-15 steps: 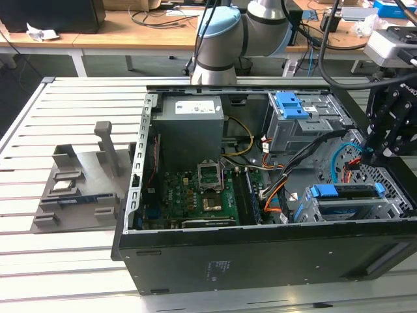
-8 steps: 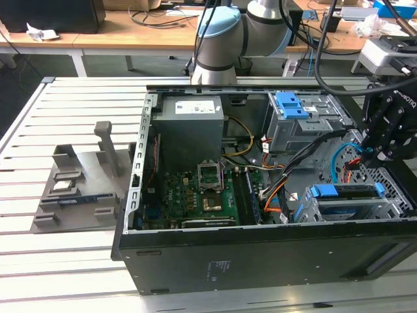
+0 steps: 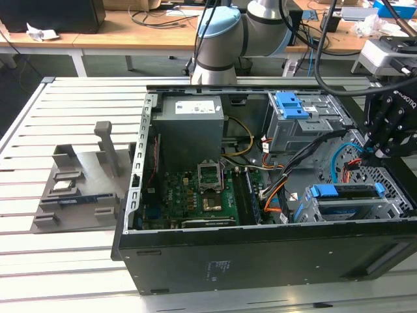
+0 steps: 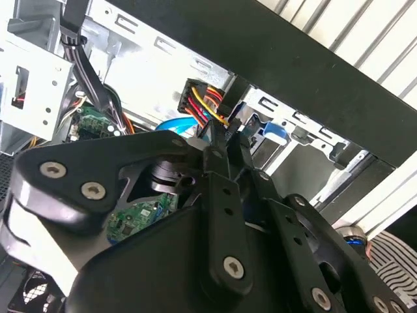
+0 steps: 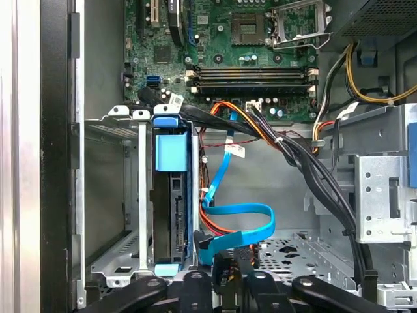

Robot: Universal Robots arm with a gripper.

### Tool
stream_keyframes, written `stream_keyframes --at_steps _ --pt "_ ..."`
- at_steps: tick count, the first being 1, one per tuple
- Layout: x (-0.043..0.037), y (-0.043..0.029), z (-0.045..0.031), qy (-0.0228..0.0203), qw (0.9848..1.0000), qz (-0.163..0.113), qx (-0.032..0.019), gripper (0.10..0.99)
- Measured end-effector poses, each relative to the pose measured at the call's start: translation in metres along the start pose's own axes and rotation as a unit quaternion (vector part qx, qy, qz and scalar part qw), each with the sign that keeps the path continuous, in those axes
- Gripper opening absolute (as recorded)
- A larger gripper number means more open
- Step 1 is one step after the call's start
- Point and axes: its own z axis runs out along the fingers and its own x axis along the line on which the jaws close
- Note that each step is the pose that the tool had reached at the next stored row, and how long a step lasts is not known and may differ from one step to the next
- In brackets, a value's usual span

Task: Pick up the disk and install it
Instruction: 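Insert the first disk wire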

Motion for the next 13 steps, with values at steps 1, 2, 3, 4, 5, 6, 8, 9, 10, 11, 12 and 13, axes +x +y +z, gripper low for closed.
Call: stream_keyframes --at_steps 1,2,3,4,5,6,8,9,10,11,12,13 --pt "0.0 0.0 0.0 0.0002 1.0 0.0 0.0 0.22" --pt "0.0 0.0 -0.0001 0.0005 1.0 0.0 0.0 0.22" --pt "0.0 0.0 0.0 0.0007 1.0 0.0 0.0 0.169" --pt "0.0 0.0 0.0 0.0009 1.0 0.0 0.0 0.169" --pt "0.0 0.0 0.0 0.0011 1.0 0.0 0.0 0.169" --pt "0.0 0.0 0.0 0.0013 1.0 0.0 0.0 0.169" --pt "0.0011 -0.0001 0.0 0.0016 1.0 0.0 0.0001 0.169" --pt "0.0029 0.0 0.0001 0.002 1.0 0.0 0.0001 0.169" --pt "0.0057 0.0001 0.0003 0.0022 1.0 0.0 0.0001 0.169" --pt "0.0092 0.0002 0.0005 0.0023 1.0 0.0 0.0 0.169" --pt "0.0122 0.0003 0.0007 0.0023 1.0 0.0 0.0001 0.169" --pt "0.0159 0.0005 0.0011 0.0023 1.0 0.0 0.0 0.169"
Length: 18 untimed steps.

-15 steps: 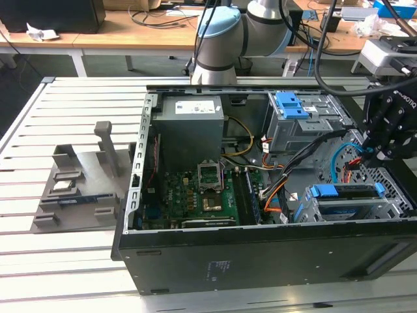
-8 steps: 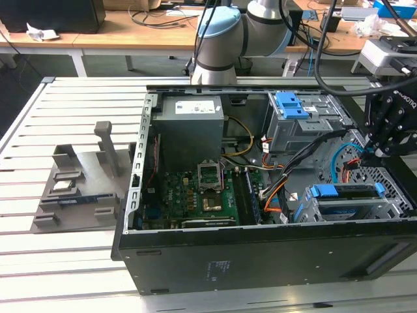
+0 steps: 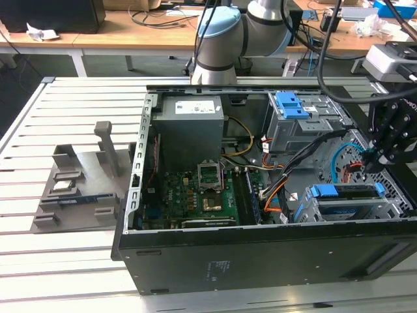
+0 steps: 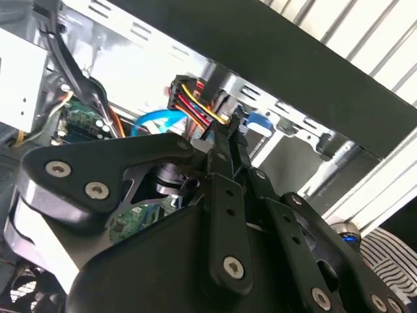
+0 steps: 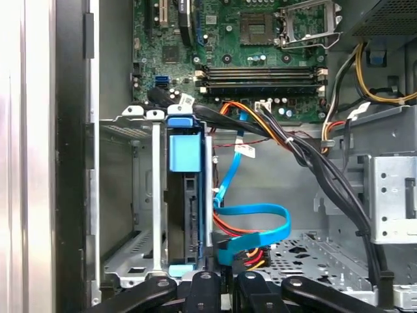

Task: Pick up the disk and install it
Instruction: 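Insert the first disk wire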

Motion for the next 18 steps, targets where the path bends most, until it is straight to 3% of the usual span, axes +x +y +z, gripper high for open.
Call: stream_keyframes --at_steps 3,7,11,18 --pt "0.0096 0.0042 0.0021 0.0 1.0 0.0 0.0 0.169" --pt "0.0154 0.0117 0.0063 0.0 1.0 0.0 0.0 0.169" --pt "0.0155 0.0126 0.016 0.0 1.0 0.0 0.0 0.169" --pt "0.0104 0.0133 0.0177 0.0 1.0 -0.001 0.0001 0.169"
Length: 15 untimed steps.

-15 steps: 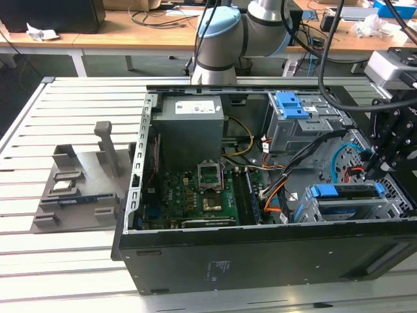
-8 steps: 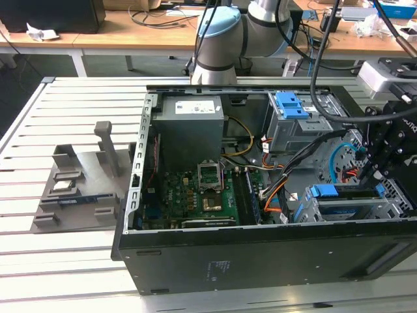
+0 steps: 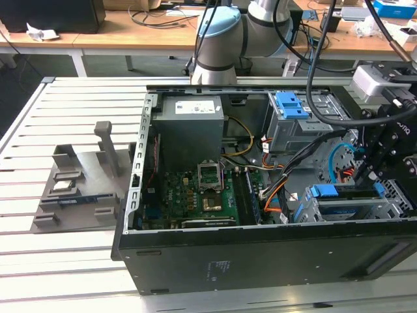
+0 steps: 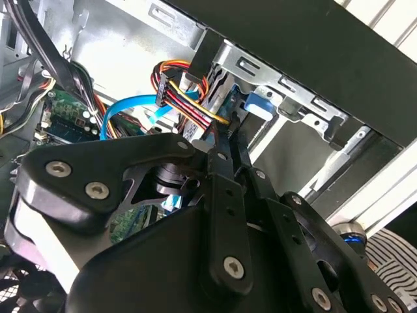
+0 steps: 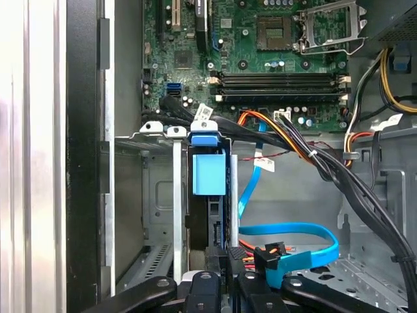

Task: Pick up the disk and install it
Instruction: 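Insert the first disk wire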

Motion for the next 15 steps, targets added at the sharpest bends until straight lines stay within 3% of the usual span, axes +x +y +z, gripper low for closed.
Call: stream_keyframes --at_steps 15 --pt "0.0009 0.0009 0.0086 -0.0005 1.0 0.0 0.0 0.18"
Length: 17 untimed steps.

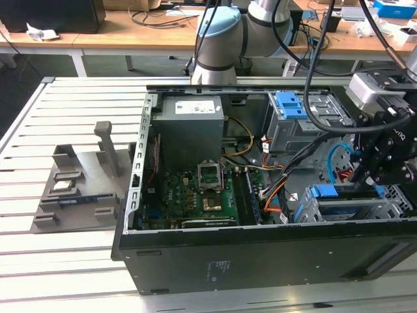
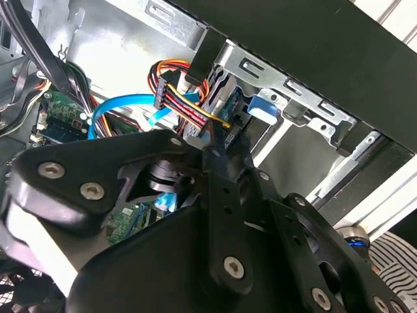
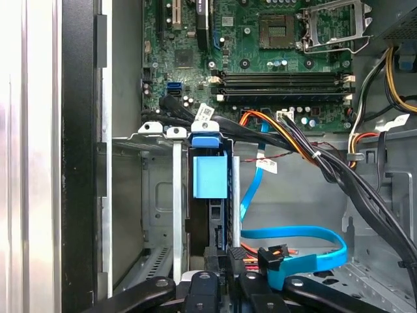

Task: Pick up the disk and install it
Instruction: 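Insert the first disk wire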

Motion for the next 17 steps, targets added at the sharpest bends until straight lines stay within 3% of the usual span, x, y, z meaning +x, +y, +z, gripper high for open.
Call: stream_keyframes --at_steps 1,2,5,8,11,17 --pt "0.0 0.0 -0.0001 0.0001 1.0 0.0 0.0 0.18" --pt "0.0 0.0 -0.0004 0.0005 1.0 0.0 0.0 0.243" --pt "0.0002 0.0002 -0.0071 0.0007 1.0 0.0 0.0002 0.243" --pt "0.0 0.0008 -0.0219 0.0008 1.0 0.0 0.0004 0.227" --pt "-0.0005 0.0014 -0.0382 0.0014 1.0 0.0 0.0004 0.106" --pt "-0.0005 0.0023 -0.0647 0.0015 1.0 0.0 0.0006 0.106"
